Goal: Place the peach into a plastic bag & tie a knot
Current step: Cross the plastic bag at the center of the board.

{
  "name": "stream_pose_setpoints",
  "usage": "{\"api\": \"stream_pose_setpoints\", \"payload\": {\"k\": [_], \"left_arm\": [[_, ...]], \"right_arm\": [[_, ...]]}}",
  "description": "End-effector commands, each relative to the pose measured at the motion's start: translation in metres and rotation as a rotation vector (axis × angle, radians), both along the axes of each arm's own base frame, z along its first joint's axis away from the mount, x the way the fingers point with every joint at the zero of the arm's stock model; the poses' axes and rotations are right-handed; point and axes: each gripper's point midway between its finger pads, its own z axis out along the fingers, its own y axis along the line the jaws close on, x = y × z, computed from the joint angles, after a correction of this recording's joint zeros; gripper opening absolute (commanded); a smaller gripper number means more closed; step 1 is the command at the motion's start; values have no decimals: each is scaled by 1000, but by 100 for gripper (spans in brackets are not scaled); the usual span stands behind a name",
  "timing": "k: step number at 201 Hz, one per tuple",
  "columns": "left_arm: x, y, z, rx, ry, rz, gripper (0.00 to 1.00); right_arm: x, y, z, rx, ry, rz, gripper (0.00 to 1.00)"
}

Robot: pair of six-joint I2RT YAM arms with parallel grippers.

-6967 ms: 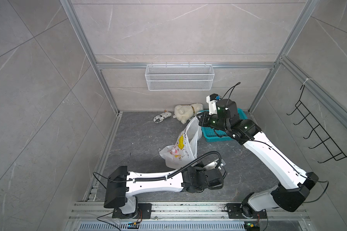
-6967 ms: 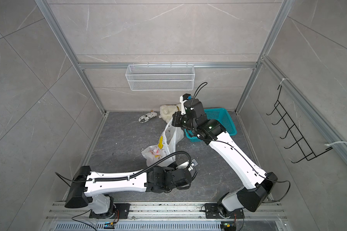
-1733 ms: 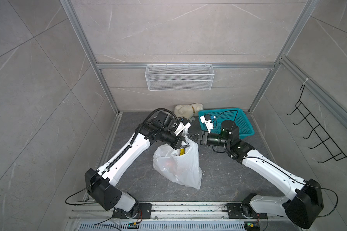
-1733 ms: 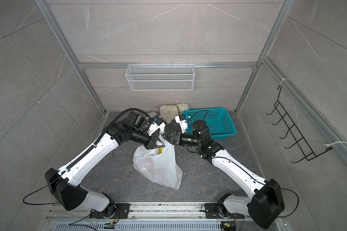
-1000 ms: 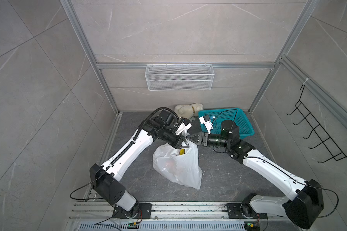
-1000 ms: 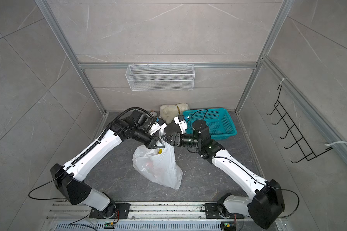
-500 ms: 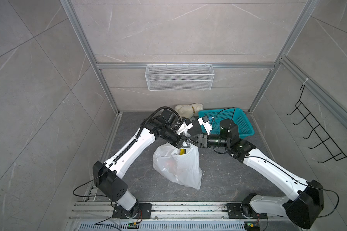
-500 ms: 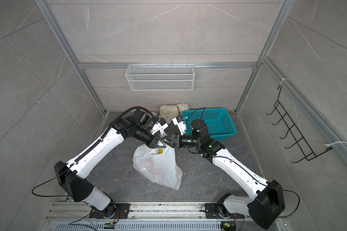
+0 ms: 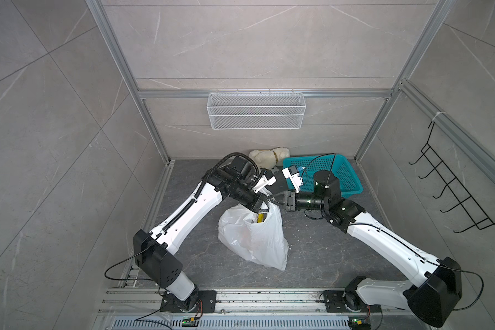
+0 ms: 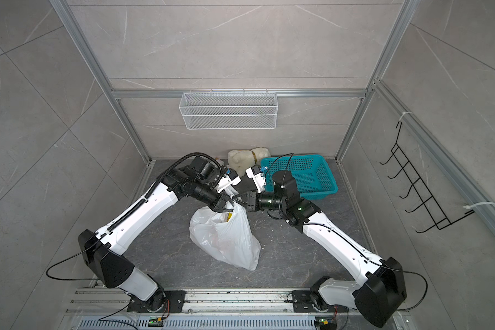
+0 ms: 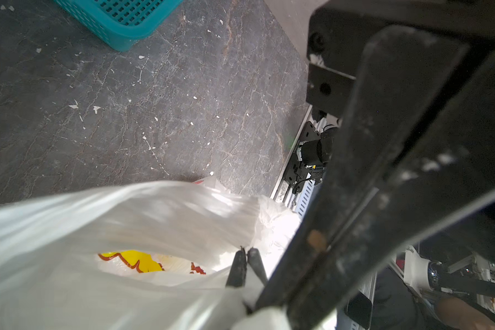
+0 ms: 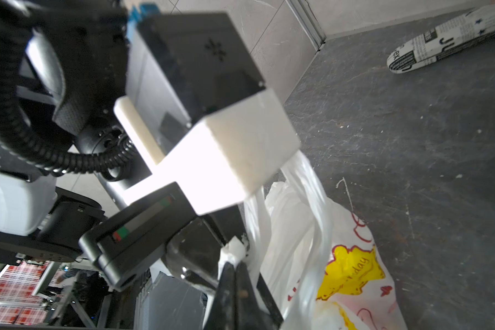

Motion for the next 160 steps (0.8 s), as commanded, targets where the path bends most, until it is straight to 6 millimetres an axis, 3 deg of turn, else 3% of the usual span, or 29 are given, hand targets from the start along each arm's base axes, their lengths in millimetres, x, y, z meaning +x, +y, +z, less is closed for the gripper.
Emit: {"api": "stream_pose_setpoints", "payload": {"k": [1,18,42,66,107,141,160], "left_arm": [[-1,-1,16,-37,-60,2,10],[4,3,17,-31,-86,31,19],[16,14,19,-24,-136,110,44],[30,29,32,-83,-174,208,61],[40,41,57,-212,-169,298,77],[80,67,68,-314,-34,523,87],[91,59,75,-404,44,528,89]], "right_arm": [[-2,1,12,23,-44,6,0],[-3,0,13,27,-47,4,0],[-4,-1,12,40,-44,-3,0],[-3,-2,10,50,-40,-10,0],[-5,-2,10,71,-44,-10,0],[-8,-3,9,78,-46,-9,0],[-8,-3,8,77,-43,-8,0]]}}
